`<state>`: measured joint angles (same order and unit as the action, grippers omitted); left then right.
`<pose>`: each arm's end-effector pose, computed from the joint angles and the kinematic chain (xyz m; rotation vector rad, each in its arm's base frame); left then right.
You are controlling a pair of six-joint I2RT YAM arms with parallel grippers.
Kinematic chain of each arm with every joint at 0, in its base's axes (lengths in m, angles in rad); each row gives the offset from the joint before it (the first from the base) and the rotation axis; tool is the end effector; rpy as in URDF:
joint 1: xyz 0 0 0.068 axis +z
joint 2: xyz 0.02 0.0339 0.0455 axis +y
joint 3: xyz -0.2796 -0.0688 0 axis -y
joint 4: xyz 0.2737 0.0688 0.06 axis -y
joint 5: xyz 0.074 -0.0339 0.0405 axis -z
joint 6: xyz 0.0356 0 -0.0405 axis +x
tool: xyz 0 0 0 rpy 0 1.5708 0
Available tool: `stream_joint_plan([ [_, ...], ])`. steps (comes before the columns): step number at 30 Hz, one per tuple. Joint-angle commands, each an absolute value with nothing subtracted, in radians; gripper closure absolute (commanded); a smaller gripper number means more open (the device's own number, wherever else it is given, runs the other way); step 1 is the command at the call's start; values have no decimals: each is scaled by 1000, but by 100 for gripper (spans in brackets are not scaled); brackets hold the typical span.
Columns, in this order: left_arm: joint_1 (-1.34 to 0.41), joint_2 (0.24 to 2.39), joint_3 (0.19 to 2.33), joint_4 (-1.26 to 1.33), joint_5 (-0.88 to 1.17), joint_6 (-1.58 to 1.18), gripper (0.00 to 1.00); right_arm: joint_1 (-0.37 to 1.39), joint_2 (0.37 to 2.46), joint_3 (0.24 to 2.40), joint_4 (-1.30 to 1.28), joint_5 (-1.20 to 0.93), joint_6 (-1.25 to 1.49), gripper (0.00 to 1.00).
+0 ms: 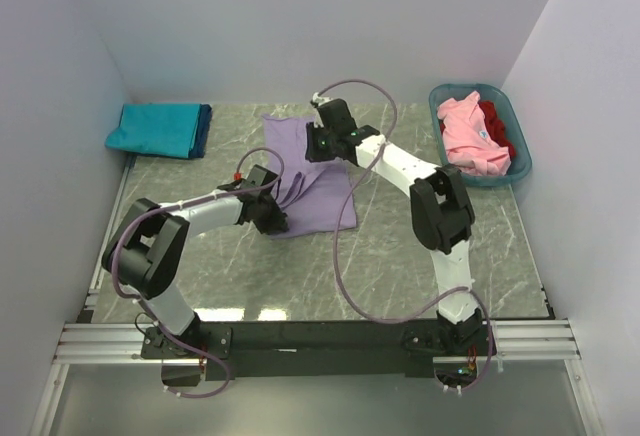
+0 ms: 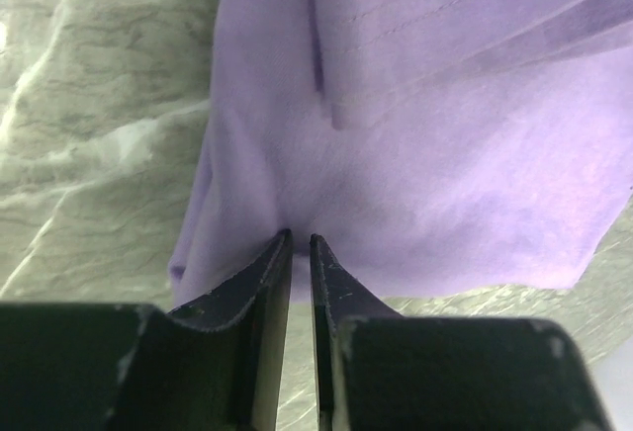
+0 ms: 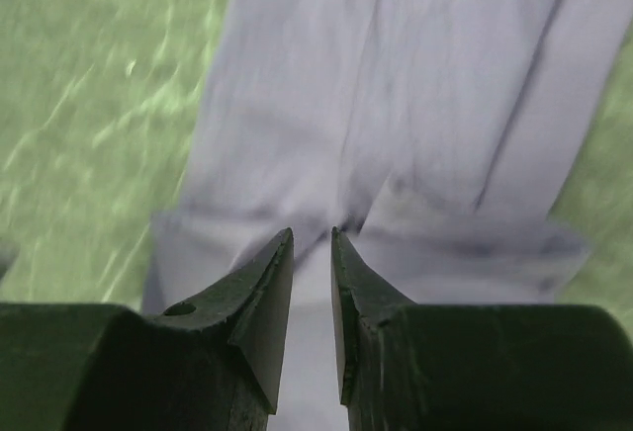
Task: Fold and stack the t-shirts
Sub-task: Fold the tshirt
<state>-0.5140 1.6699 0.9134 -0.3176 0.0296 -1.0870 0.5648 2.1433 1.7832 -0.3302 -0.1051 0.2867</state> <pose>0.2956 -0.1681 0.1512 -0.7722 2.6579 -0.5323 0.4483 0.2885 0.2386 -0.3785 2.2897 0.5625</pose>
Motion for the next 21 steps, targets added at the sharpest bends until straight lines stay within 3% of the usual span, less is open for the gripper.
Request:
stream_joint_plan([
  [1,-518,1631,893,-382,3,-1065,80,598,2001,1637,-341,-198,303,71],
  [10,-518,1533,891,-383,-46,-1061,80,675,1982,1425,-244,-350,442,78],
  [21,-506,1626,897,-400,-37,-1063,84,687,2120,1463,-118,-420,537,85],
])
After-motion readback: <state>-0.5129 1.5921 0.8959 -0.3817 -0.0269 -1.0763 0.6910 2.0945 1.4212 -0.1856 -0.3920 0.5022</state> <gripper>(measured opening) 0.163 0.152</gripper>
